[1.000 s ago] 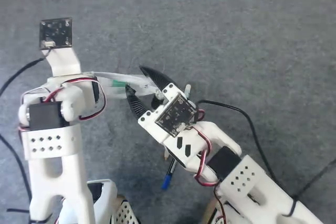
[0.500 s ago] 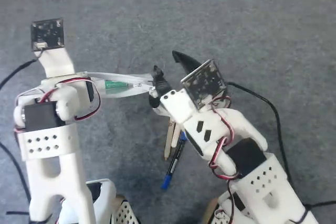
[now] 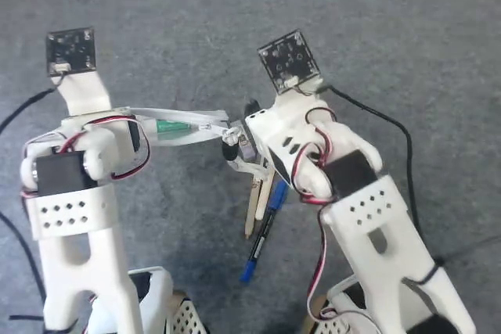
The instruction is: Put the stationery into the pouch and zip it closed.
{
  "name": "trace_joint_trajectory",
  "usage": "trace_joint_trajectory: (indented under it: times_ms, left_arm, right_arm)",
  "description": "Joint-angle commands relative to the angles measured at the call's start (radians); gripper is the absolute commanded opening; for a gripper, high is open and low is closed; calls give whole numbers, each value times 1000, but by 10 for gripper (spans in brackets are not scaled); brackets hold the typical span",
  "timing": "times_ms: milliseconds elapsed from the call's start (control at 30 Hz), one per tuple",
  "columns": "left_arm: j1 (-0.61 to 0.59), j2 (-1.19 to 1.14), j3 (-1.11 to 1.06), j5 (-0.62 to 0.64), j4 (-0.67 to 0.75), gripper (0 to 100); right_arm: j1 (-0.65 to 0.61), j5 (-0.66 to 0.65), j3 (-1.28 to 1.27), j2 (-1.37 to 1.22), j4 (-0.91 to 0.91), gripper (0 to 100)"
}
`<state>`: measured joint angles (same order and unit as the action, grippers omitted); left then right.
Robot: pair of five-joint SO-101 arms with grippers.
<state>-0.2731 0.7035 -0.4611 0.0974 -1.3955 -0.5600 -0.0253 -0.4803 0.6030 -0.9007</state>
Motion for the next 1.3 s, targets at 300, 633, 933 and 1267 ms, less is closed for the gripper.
trace_joint_trajectory:
  times_ms: [300, 633, 933, 1267]
  left_arm:
    - [-69, 9, 19, 23, 26, 11]
    - [-69, 9, 15, 23, 28, 11]
    - [-68, 9, 15, 23, 28, 11]
    - [-68, 9, 15, 23, 28, 11]
  right_arm:
    - [25, 176, 110, -269, 8, 162]
    - [104, 238, 265, -573, 4, 162]
    - [122, 238, 356, -739, 4, 162]
    - [140, 235, 434, -880, 4, 162]
